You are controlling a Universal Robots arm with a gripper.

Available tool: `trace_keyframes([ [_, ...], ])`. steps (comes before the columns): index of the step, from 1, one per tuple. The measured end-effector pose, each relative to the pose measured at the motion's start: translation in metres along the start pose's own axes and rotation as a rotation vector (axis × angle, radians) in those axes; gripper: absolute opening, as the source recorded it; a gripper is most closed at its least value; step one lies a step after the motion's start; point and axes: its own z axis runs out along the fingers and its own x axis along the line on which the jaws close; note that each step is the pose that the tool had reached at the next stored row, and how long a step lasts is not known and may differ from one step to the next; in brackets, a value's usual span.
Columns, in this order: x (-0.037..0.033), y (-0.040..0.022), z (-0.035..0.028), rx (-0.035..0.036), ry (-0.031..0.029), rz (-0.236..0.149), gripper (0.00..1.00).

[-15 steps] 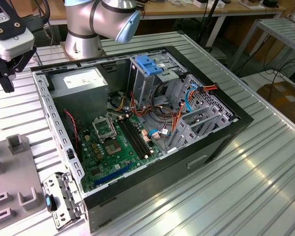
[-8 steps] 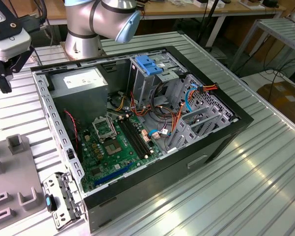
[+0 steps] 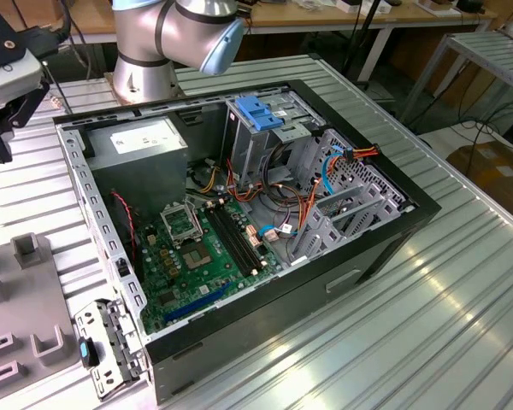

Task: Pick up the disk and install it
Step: 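Reach for the disk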

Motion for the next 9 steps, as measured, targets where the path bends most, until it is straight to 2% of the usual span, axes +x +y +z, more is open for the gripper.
trace_keyframes([
  [3,0.0092,0.0012,-0.0001,-0.0001,0.0000,0.000,0.11],
  [9,0.0347,0.0043,-0.0004,0.0000,0.0001,0.000,0.11],
])
